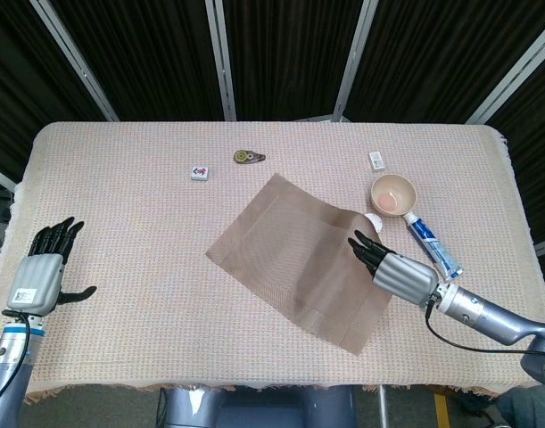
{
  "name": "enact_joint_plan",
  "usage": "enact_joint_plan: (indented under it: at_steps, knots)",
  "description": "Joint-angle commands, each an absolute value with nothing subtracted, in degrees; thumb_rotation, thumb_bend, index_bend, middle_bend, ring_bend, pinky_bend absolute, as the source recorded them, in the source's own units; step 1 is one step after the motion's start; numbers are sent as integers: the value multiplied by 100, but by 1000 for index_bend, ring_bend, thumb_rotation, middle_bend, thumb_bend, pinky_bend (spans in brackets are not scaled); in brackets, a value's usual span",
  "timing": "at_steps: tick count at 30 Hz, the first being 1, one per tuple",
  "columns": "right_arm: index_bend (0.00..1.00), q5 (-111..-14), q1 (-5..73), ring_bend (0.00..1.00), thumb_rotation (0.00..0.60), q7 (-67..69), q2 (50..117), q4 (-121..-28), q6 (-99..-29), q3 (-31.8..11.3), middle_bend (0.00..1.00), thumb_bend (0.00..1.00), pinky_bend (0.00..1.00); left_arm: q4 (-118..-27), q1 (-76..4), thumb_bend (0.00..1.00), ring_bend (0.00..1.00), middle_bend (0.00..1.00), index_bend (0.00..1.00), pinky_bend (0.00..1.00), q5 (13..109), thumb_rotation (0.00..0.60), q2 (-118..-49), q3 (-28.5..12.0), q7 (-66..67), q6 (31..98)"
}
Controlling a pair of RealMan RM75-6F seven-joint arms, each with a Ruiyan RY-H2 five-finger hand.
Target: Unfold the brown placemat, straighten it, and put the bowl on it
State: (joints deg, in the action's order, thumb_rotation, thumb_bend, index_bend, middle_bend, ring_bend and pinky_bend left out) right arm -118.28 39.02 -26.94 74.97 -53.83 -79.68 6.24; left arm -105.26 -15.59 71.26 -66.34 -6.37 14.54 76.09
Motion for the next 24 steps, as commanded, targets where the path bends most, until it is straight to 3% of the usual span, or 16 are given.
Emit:
enact_joint_plan:
  at_steps: [1, 11, 17, 24]
  knots:
    - [11, -11408, 3599, 0, 600, -2973, 7537, -5539, -7991, 453, 0, 0, 0, -10505, -1561, 0, 0, 0, 0, 0, 7119, 600, -6638, -628, 1450, 7591]
    - [0, -9722, 2319, 0, 600, -2441, 6865, -7837, -8719, -43, 0, 0, 0, -10507, -1584, 0, 0, 0, 0, 0, 7322, 600, -6688, -546, 1479, 7571]
    - [0, -9006, 1714, 0, 600, -1525, 6820, -8638, -9241, -195, 0, 0, 0, -10204, -1727, 0, 0, 0, 3, 0, 7923, 600, -6906, -438, 1298, 7498]
    - [0, -8356, 1247, 0, 600, -871, 7093, -9058, -9480, -333, 0, 0, 0, -9077, -2401, 47, 0, 0, 97, 0, 8693, 600, -7563, -345, 736, 6720]
